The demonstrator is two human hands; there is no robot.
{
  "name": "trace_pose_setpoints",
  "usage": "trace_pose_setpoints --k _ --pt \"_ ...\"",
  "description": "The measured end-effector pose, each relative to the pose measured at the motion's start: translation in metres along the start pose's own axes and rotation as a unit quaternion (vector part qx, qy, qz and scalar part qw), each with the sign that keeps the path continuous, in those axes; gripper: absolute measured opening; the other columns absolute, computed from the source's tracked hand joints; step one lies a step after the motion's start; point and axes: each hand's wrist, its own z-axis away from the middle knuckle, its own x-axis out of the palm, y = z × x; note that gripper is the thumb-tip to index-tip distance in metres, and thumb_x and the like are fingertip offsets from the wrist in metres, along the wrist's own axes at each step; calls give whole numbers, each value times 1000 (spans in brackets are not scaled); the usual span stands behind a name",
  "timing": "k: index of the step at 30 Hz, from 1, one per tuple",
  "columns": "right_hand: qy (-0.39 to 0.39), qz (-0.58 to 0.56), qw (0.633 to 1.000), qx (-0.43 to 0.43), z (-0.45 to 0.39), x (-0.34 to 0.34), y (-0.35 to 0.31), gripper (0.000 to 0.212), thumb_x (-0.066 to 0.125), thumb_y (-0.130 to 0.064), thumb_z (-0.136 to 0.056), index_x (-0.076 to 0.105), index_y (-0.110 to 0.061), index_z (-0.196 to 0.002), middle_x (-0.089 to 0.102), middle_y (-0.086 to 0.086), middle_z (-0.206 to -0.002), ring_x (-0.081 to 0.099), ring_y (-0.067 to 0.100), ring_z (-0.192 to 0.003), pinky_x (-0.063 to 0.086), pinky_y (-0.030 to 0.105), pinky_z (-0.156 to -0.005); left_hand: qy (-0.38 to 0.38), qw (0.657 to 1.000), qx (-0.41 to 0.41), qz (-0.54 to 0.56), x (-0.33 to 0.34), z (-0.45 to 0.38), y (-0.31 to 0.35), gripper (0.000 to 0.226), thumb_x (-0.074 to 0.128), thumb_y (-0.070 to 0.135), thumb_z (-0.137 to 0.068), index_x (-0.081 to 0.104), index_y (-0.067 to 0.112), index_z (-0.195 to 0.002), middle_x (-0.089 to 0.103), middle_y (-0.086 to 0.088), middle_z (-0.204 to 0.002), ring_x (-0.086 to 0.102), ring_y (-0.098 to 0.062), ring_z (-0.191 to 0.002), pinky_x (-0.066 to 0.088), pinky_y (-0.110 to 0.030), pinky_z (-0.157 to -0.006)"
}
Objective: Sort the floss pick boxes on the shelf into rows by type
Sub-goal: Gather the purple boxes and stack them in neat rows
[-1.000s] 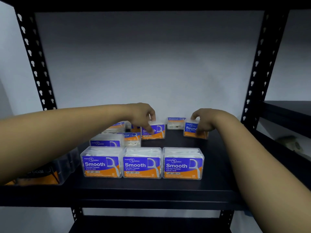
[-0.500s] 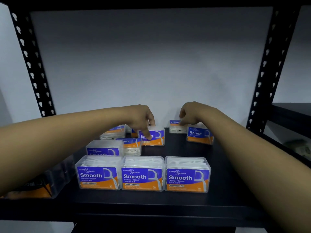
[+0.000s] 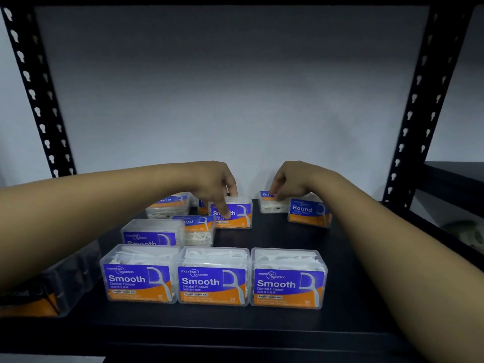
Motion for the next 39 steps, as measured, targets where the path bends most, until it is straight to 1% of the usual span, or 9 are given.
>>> trace_pose_setpoints --k 3,6,13,17,20,28,31,34,39 --pt "-44 22 999 20 -1 7 2 62 78 -35 -87 60 -21 -144 62 2 -141 61 27 -123 50 39 -103 -1 1000 -5 -8 -1 -1 0 45 89 33 -73 75 22 -114 77 5 -105 72 -16 -93 58 -34 -87" --pt "-52 6 998 23 -1 10 8 52 79 -34 -85 66 -20 -134 67 3 -131 64 26 -114 54 41 -97 -5 1000 -9 -6 -1 -1 1 47 89 33 -73 75 21 -116 77 4 -106 72 -17 -94 59 -35 -89" --pt "24 -30 999 -14 7 17 11 79 97 -27 -61 42 -26 -116 59 0 -113 60 24 -97 51 37 -72 2 1000 -10 -11 0 -1 1 48 90 34 -72 76 22 -116 76 7 -101 71 -15 -91 59 -36 -91" --pt "31 -62 997 -30 11 17 12 86 99 -34 -59 51 -32 -129 55 -6 -127 54 18 -110 49 36 -85 -4 1000 -8 -6 0 0 2 46 88 32 -75 75 21 -118 76 6 -104 71 -15 -95 59 -36 -92" --pt "27 -39 998 -35 11 17 12 76 98 -35 -63 57 -31 -127 57 -3 -135 53 17 -109 47 34 -86 -7 1000 -8 2 0 1 2 46 86 30 -78 74 20 -121 76 3 -111 72 -17 -99 59 -38 -94" --pt "58 -63 990 -108 31 0 -10 68 85 -48 -76 54 -36 -135 60 -7 -129 58 16 -116 50 35 -95 20 1000 -8 8 -1 13 -3 49 89 36 -73 74 22 -117 76 5 -108 70 -11 -90 60 -33 -87" --pt "110 -96 978 -151 40 -9 -24 61 81 -50 -80 55 -37 -134 61 -10 -126 58 13 -113 48 29 -88 53 997 -30 44 -14 29 -12 47 88 42 -72 74 22 -111 77 6 -101 70 -12 -94 58 -34 -89" --pt "140 -122 964 -192 41 -5 -38 52 80 -48 -82 60 -35 -128 65 -10 -119 63 12 -107 48 20 -78 102 989 -76 75 -29 50 -32 29 83 39 -79 77 16 -95 77 4 -85 72 -15 -87 57 -31 -74" --pt "73 -101 968 -216 35 8 -60 48 81 -46 -82 66 -29 -124 71 -12 -107 69 9 -95 56 29 -81 -9 971 -225 84 -30 71 -63 26 55 30 -103 71 9 -104 81 -7 -84 76 -25 -76 54 -31 -68"
